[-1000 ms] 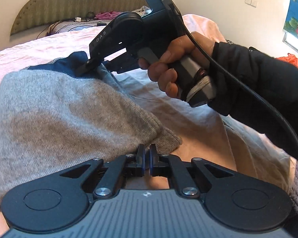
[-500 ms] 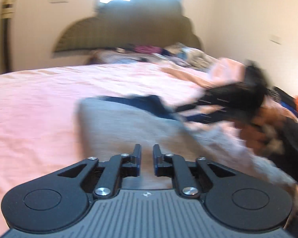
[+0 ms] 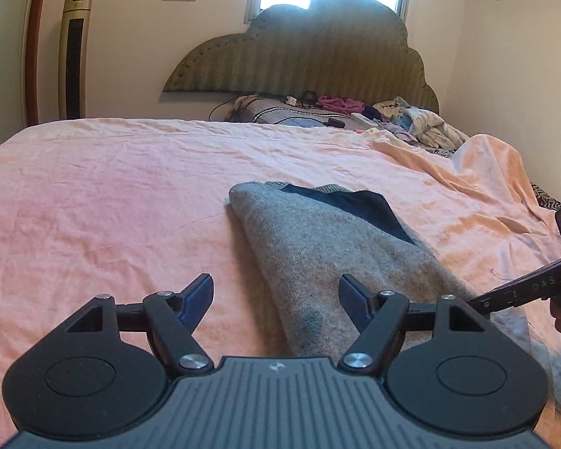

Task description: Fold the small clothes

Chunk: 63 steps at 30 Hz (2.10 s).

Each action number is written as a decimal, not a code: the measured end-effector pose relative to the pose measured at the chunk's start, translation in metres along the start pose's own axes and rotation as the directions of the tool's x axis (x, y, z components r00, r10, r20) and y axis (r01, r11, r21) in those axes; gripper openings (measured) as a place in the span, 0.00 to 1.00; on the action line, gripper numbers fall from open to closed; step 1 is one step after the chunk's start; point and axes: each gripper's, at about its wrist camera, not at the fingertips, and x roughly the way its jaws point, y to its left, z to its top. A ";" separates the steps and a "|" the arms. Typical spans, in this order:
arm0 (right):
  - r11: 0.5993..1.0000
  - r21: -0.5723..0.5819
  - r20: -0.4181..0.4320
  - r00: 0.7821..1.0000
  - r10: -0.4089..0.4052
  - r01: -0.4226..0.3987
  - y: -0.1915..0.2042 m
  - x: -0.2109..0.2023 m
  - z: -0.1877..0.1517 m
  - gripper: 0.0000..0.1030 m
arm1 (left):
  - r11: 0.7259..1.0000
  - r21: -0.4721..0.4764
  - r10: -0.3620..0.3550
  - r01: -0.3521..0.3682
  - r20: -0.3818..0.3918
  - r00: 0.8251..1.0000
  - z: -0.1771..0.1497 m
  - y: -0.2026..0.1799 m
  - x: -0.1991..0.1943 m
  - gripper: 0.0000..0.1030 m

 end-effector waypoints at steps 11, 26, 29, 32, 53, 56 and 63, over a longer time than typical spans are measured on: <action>0.988 0.139 0.247 0.969 0.025 -0.061 -0.034 -0.022 0.039 0.95 | 0.895 -0.416 -0.214 0.160 -0.086 0.973 0.034 0.073 0.071 0.78; 0.942 0.325 0.205 0.979 0.017 -0.084 -0.090 0.086 0.109 0.24 | 0.835 -0.514 -0.349 0.195 -0.222 0.910 0.049 0.066 0.180 0.28; 0.950 0.287 0.247 0.968 0.054 -0.127 -0.072 0.080 0.118 0.24 | 0.863 -0.456 -0.340 0.217 -0.206 0.917 0.064 0.073 0.168 0.27; 0.955 0.241 0.263 0.959 0.109 -0.174 -0.054 0.095 0.145 0.24 | 0.897 -0.400 -0.266 0.189 -0.146 0.953 0.088 0.094 0.154 0.27; 0.992 0.111 0.045 0.997 0.059 -0.063 0.028 0.118 0.066 0.19 | 0.891 -0.441 -0.244 0.106 -0.269 0.932 0.017 0.129 0.091 0.11; 0.999 0.039 0.051 0.998 0.025 -0.028 0.036 0.102 0.064 0.18 | 0.929 -0.355 -0.216 0.107 -0.282 0.935 0.022 0.129 0.076 0.11; 0.994 0.103 0.112 0.994 0.011 -0.022 0.023 0.088 0.076 0.45 | 0.994 -0.104 -0.034 0.015 -0.177 0.984 0.021 0.103 0.028 0.19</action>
